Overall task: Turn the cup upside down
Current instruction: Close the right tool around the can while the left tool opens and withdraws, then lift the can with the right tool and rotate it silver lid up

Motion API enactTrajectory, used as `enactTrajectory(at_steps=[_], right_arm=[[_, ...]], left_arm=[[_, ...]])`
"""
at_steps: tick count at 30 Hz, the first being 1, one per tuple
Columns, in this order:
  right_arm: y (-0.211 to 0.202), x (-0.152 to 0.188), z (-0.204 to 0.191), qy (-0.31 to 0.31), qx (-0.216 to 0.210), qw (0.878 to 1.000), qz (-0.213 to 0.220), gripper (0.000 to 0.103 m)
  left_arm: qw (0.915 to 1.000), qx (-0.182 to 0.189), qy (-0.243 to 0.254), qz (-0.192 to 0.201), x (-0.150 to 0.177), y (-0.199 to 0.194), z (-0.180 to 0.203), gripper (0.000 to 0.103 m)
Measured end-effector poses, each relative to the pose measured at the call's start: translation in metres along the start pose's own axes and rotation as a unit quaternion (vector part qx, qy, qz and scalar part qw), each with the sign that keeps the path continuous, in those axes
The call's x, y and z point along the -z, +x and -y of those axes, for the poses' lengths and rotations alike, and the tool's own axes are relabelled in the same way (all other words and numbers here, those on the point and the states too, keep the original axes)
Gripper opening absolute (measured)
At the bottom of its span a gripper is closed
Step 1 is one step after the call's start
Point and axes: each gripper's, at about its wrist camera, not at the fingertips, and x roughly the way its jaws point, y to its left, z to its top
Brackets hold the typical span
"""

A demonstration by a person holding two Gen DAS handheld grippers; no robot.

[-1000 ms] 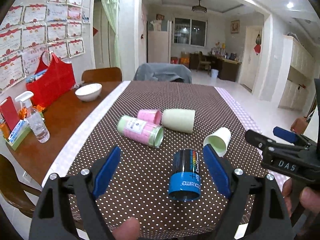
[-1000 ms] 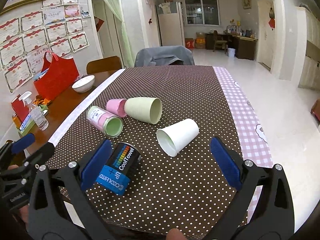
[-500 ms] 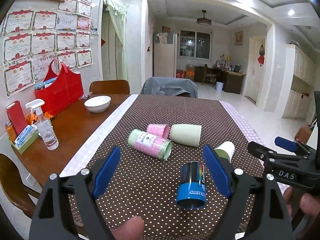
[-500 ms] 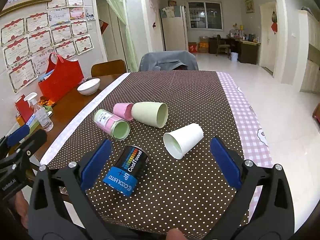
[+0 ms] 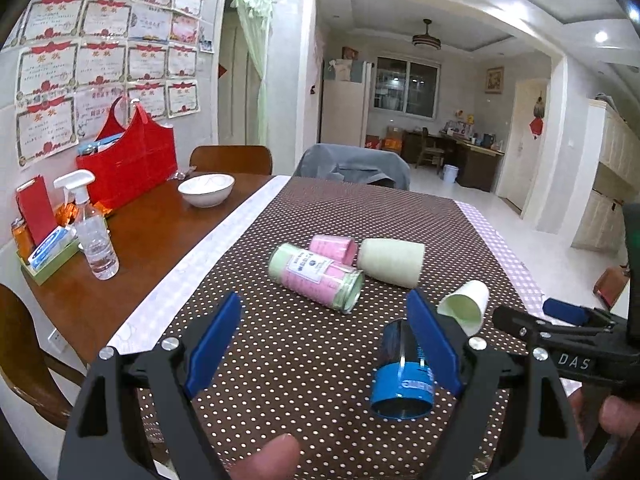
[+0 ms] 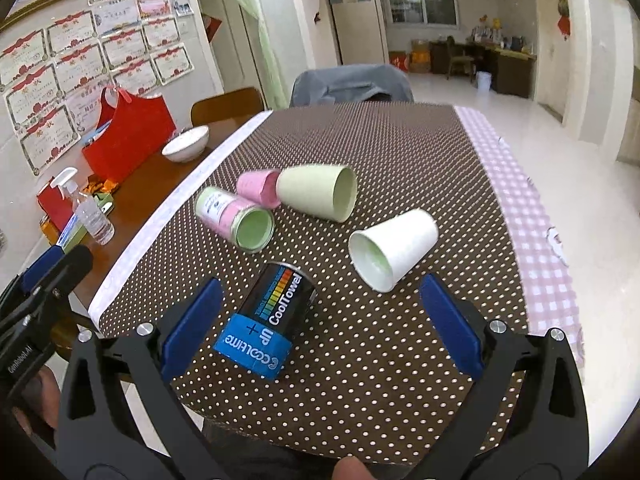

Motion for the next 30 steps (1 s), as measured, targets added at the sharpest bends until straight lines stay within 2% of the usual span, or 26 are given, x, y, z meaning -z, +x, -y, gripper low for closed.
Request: enactTrajectory(at_steps=[8,19,30], right_arm=[[0.033,-0.002,0.0,0.007,-0.015,0.998,-0.052,0.097],[0.078,-0.004,0.0,0.046,-0.039,0.99,-0.128,0.097],[0.123,-0.006,-0.01,0.08,-0.031,0.975,-0.205,0.097]], left_arm=[[0.9997,-0.026,0.001,-0.003,0.009,0.02,-0.011,0.083],[0.9989,-0.021,-0.018,-0.039,0.024,0.055,-0.029,0.083],[0.9967,0.006,-0.016,-0.079,0.034,0.088,-0.036,0.083]])
